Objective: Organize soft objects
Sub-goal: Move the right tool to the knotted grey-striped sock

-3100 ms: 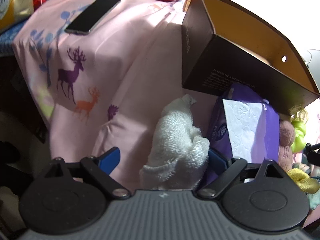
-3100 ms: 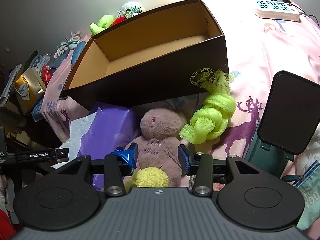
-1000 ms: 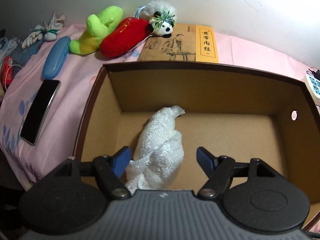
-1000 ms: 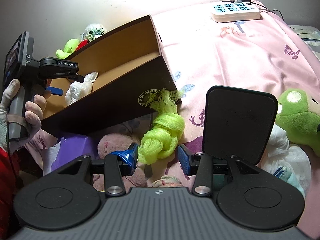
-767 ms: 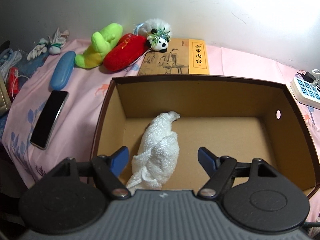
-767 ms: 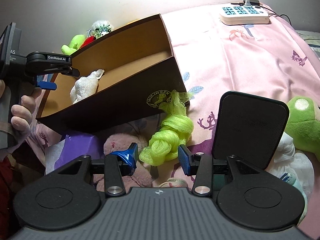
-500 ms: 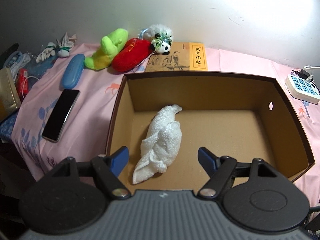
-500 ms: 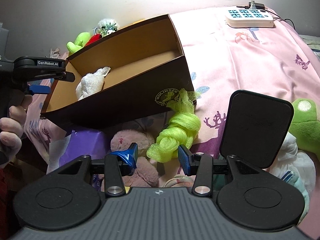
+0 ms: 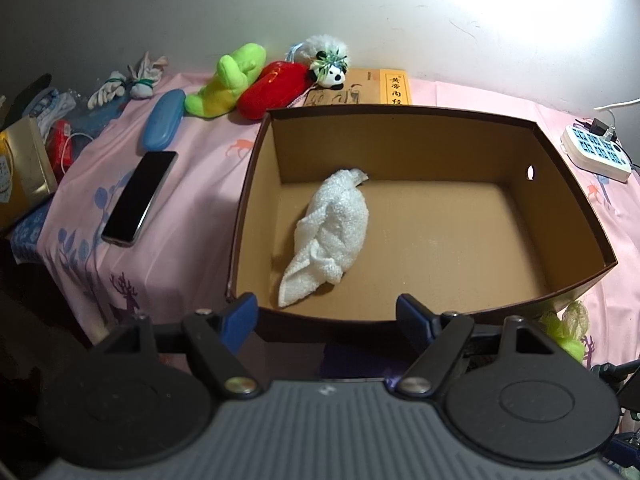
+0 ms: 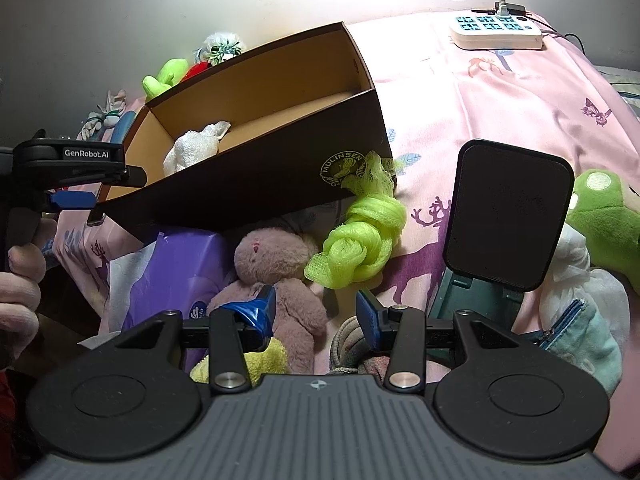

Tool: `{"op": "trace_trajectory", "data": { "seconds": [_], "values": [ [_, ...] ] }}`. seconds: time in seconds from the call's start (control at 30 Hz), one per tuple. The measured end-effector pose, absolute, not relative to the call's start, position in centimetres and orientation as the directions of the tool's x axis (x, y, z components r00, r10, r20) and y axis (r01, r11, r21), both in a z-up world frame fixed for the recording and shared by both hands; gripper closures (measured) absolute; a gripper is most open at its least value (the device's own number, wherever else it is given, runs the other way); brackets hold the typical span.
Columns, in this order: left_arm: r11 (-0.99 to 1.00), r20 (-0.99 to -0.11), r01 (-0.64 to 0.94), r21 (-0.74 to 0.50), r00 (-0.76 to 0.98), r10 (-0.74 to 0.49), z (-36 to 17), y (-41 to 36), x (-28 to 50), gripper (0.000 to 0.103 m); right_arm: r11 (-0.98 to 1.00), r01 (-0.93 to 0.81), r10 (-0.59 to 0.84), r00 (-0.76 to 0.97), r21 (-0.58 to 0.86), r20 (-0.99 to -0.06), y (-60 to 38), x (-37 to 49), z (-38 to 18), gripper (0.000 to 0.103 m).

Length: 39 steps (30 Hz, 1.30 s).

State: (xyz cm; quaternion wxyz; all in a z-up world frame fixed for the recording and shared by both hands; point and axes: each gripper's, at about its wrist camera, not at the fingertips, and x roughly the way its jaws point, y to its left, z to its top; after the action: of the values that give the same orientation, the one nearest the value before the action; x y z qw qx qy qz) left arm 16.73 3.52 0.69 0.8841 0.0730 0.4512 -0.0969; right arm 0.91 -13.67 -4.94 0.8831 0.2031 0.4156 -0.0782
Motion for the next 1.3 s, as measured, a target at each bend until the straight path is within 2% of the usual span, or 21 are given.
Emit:
{"op": "trace_trajectory", "data": {
  "seconds": [0.93, 1.07, 1.3],
  "values": [
    [0.99, -0.833, 0.098, 0.099, 0.553, 0.029, -0.1, 0.2, 5.8, 0.021, 0.917, 0.111, 0.243, 0.608, 0.384, -0.755, -19.3, -4.0, -5.7, 0.076],
    [0.992, -0.836, 0.077, 0.103, 0.547, 0.044, -0.3, -0.1, 4.9, 0.015, 0.915, 0.091, 0.267, 0.598, 0.394, -0.756, -19.9, -4.3, -6.0, 0.076],
    [0.991, -0.838, 0.084, 0.108, 0.543, 0.046, -0.8, -0.5, 3.4, 0.013, 0.906, 0.088, 0.292, 0.581, 0.415, -0.76, -20.9, -4.4, -6.6, 0.076]
  ]
}}
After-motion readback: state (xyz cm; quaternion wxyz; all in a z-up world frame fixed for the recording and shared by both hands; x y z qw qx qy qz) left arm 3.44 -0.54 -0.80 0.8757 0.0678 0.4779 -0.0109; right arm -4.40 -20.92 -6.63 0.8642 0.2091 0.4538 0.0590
